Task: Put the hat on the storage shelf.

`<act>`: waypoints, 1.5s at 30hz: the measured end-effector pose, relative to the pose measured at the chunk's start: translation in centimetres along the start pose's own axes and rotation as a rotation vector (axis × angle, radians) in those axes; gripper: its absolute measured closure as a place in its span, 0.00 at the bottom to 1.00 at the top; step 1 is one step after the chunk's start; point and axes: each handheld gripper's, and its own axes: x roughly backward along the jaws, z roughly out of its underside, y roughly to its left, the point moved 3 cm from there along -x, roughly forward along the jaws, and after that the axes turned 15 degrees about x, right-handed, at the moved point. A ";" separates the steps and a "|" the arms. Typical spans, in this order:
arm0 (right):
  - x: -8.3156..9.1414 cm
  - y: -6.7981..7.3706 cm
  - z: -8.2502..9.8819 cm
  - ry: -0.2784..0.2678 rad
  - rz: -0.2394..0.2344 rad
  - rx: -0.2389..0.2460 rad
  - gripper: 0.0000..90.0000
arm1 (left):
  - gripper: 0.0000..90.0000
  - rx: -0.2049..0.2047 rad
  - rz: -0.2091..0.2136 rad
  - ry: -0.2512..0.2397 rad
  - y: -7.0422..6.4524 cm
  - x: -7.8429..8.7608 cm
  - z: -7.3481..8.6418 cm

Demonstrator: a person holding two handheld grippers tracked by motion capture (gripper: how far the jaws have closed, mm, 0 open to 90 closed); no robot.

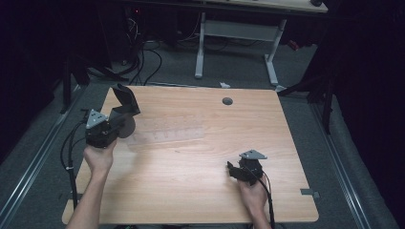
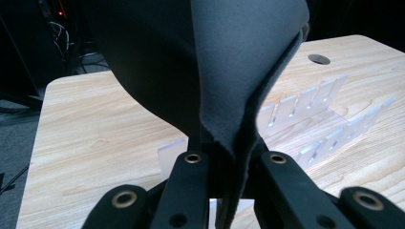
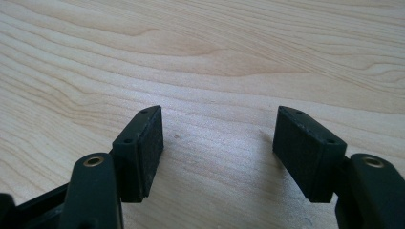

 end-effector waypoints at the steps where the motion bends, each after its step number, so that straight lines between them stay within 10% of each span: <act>1: 0.0 0.0 0.0 0.000 0.000 0.000 0.39 | 0.96 0.006 0.001 0.002 0.0 -0.1 0.0; 45: 0.0 0.0 0.0 0.001 -0.003 0.007 0.38 | 0.91 -0.003 -0.041 0.085 1.8 0.0 2.9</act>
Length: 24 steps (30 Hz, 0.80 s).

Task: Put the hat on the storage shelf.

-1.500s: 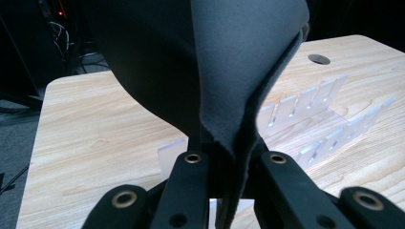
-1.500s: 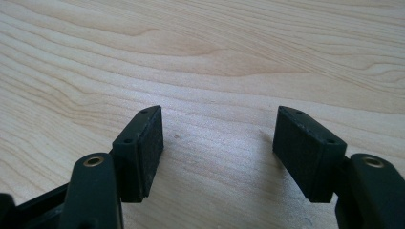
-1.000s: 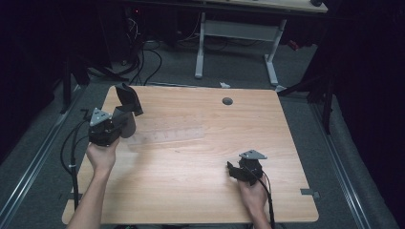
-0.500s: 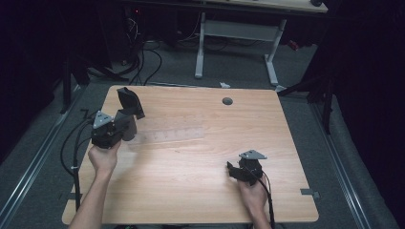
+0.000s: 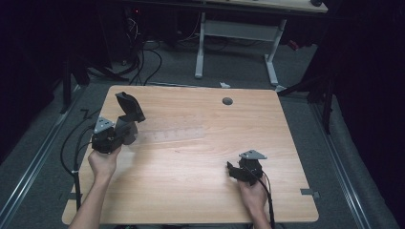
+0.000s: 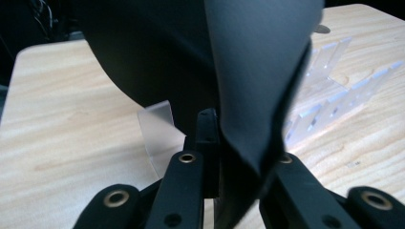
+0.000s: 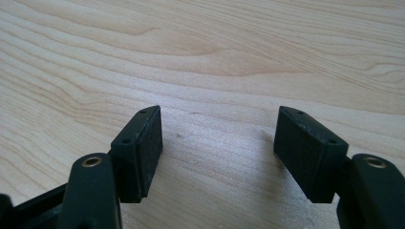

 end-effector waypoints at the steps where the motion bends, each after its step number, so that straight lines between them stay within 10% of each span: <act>1: 0.0 0.0 0.0 0.000 0.000 0.000 0.38 | 0.90 0.001 -0.003 0.001 0.1 0.1 0.1; 6: 0.0 0.0 0.0 0.000 0.000 0.000 0.38 | 0.86 -0.004 0.000 0.008 0.1 0.4 0.1; 14: 0.0 0.0 0.0 0.000 0.000 0.000 0.38 | 0.53 -0.005 -0.033 -0.007 0.2 1.0 0.0; 24: 0.0 0.0 0.0 0.000 0.000 -0.001 0.38 | 0.43 0.045 -0.050 0.018 1.3 3.5 0.9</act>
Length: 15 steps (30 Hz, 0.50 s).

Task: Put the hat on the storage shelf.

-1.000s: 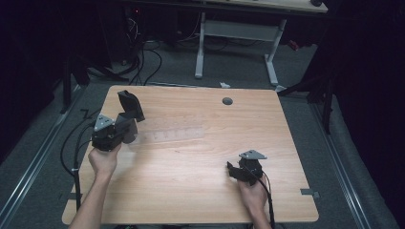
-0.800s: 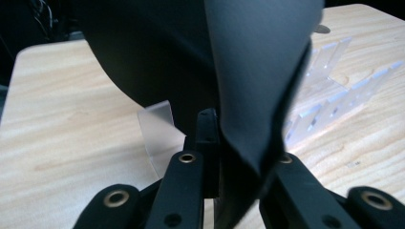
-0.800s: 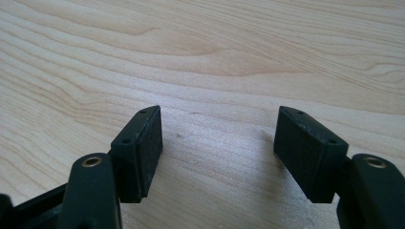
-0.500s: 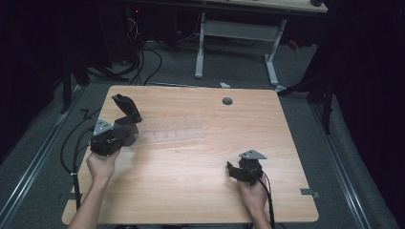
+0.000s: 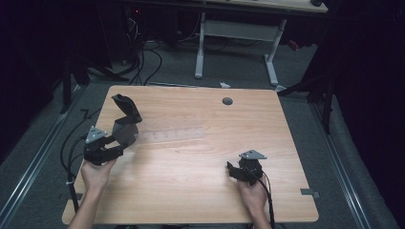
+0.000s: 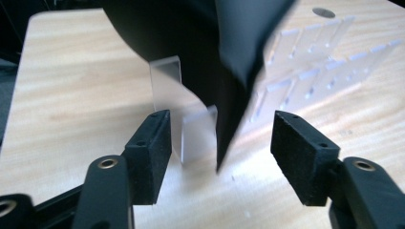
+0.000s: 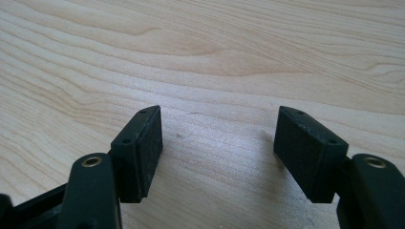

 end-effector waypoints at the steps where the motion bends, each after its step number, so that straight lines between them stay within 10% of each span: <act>1: 0.0 0.0 0.0 0.000 0.000 0.000 0.38 | 0.43 0.002 -0.001 0.008 0.2 0.3 0.3; 15: 0.0 0.0 0.0 0.000 0.000 0.000 0.38 | 0.39 -0.078 -0.071 0.093 2.8 2.0 7.7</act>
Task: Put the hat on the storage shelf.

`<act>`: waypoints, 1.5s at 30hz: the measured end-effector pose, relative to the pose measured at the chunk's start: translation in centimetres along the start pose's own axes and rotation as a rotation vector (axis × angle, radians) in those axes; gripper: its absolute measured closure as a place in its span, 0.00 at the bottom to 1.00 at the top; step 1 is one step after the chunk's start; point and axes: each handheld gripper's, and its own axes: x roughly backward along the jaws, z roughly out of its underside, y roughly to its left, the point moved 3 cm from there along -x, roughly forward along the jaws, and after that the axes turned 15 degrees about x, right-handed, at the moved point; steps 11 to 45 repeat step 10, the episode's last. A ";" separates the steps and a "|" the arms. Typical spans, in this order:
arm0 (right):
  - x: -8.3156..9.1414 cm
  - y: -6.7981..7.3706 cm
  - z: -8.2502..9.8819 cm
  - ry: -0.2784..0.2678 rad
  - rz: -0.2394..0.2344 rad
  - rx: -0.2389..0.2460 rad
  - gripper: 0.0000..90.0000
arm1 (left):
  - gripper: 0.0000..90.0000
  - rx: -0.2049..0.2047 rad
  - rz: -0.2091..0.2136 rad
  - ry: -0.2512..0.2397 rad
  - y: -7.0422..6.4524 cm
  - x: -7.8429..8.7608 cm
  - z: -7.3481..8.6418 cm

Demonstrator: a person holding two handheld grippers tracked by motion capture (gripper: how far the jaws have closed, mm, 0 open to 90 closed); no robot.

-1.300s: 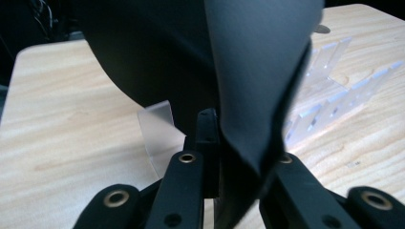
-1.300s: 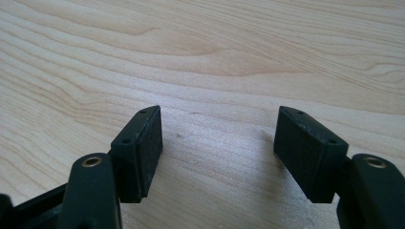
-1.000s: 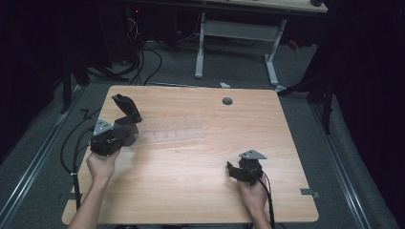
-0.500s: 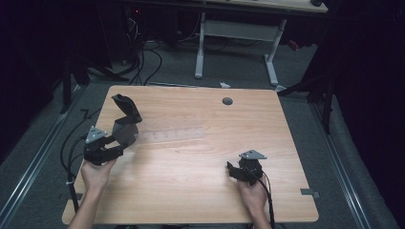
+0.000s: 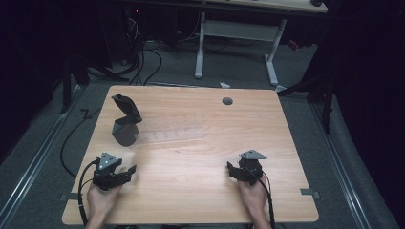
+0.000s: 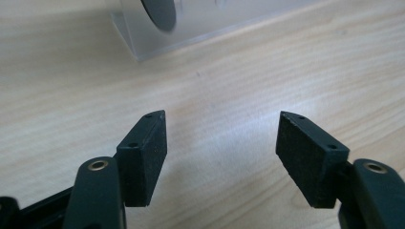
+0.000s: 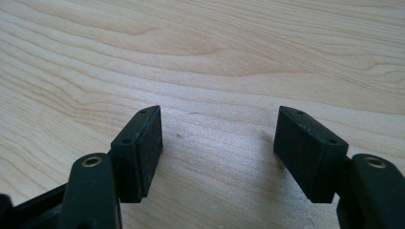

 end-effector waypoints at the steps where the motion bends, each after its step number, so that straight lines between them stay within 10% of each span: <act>1: 0.0 0.0 0.0 0.000 0.000 0.000 0.38 | 0.39 -0.007 -0.017 0.009 0.2 -0.2 0.3; 45: 0.0 0.0 0.0 0.001 0.002 -0.001 0.38 | 0.34 -0.038 -0.026 0.018 0.1 -0.4 0.6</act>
